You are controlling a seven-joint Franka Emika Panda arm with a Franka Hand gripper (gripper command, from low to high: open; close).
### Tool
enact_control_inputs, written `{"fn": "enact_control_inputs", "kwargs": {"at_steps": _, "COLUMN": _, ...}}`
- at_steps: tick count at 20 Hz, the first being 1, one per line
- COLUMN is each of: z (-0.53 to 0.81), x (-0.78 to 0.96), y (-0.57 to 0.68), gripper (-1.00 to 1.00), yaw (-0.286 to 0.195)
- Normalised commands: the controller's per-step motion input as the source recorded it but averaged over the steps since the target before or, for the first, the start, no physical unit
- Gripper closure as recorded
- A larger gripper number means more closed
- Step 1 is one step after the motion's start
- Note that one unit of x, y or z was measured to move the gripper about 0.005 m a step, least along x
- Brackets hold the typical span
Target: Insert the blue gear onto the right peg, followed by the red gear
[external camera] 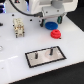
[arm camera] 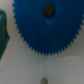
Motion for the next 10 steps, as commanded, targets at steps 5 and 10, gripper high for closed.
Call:
{"fn": "enact_control_inputs", "kwargs": {"at_steps": 5, "z": -0.34, "x": -0.25, "y": 0.0, "gripper": 1.0, "yaw": 0.0}}
{"fn": "enact_control_inputs", "kwargs": {"at_steps": 10, "z": -0.15, "x": -0.18, "y": 0.0, "gripper": 1.0, "yaw": 0.0}}
